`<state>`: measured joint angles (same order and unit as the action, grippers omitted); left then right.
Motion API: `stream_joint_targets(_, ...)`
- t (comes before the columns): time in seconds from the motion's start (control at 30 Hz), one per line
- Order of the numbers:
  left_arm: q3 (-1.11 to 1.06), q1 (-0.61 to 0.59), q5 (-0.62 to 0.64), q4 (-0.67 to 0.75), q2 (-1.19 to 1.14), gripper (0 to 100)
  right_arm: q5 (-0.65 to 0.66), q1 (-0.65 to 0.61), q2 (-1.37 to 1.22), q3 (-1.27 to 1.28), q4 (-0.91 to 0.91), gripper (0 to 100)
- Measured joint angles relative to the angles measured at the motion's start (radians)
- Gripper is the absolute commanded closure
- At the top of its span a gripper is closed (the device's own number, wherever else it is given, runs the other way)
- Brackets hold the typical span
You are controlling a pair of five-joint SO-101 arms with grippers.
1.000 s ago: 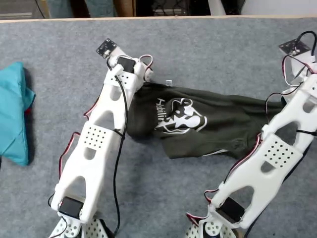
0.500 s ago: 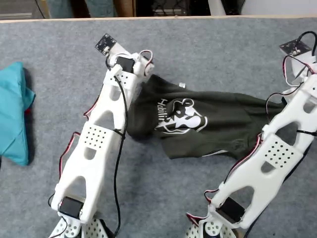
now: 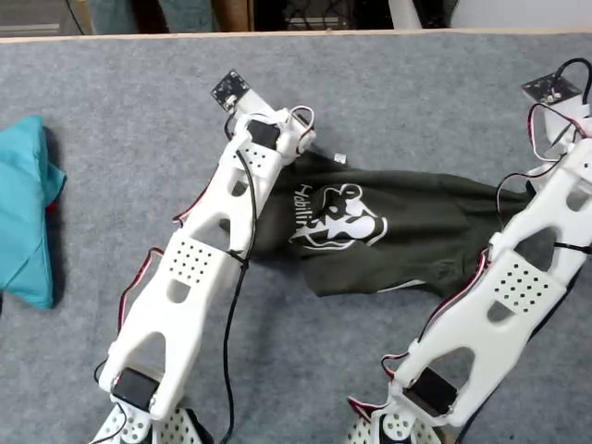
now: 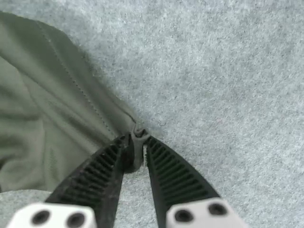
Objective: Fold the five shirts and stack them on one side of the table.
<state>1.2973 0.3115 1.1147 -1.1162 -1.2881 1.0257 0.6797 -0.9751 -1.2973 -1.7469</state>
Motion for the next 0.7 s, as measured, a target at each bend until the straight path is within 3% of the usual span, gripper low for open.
stream_joint_targets(0.4, 0.000, -0.017, 0.015, -0.161, 0.014, 84, 0.000, 0.000, 0.000, 0.000, 0.000, 98.5)
stream_joint_targets(0.7, 0.029, -0.023, 0.015, -0.219, 0.012, 89, 0.000, 0.000, 0.000, 0.000, 0.000, 98.5)
